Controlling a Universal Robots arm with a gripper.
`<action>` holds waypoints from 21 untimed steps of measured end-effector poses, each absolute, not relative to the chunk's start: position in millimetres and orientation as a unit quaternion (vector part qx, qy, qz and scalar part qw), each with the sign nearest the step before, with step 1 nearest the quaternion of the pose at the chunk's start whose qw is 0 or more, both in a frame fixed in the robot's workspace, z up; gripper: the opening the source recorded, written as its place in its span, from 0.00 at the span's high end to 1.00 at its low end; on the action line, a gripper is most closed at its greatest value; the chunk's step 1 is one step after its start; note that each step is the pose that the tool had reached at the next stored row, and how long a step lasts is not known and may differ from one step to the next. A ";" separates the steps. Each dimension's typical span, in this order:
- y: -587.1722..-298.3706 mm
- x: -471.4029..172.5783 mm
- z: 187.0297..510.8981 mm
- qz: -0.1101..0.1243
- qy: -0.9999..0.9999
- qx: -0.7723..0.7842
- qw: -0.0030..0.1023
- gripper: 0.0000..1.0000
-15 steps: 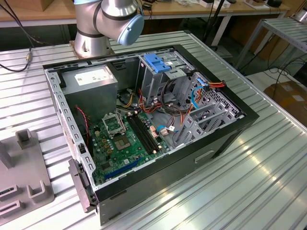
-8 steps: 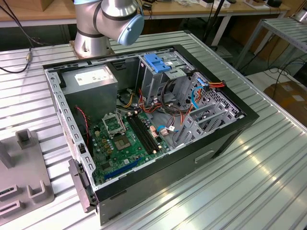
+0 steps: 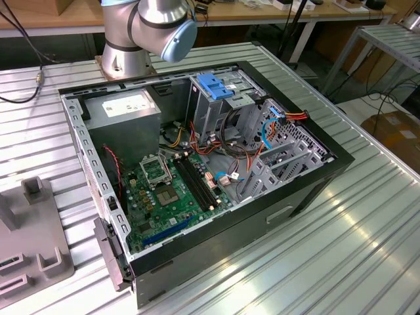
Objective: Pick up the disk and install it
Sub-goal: 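Pick up the disk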
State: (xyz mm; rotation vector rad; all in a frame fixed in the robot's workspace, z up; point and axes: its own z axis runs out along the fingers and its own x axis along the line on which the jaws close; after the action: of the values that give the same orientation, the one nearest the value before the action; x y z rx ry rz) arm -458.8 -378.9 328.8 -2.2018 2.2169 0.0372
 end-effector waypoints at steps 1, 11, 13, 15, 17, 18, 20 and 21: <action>-378.9 -459.9 326.7 0.012 0.709 -0.705 0.008 0.55; -378.6 -461.4 300.0 0.012 0.709 -0.705 0.009 0.63; -378.7 -461.2 318.1 0.012 0.709 -0.705 0.008 0.63; -378.7 -461.1 320.9 0.012 0.709 -0.705 0.008 0.63; -378.7 -461.0 324.1 0.012 0.709 -0.705 0.008 0.63; -378.7 -461.0 325.6 0.012 0.709 -0.705 0.008 0.63; -378.7 -460.9 328.5 0.013 0.709 -0.705 0.008 0.63; -378.7 -460.8 330.8 0.013 0.709 -0.705 0.008 0.63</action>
State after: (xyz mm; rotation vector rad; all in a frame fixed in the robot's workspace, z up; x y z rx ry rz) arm -460.8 -378.7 330.8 -2.2029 2.2180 0.0398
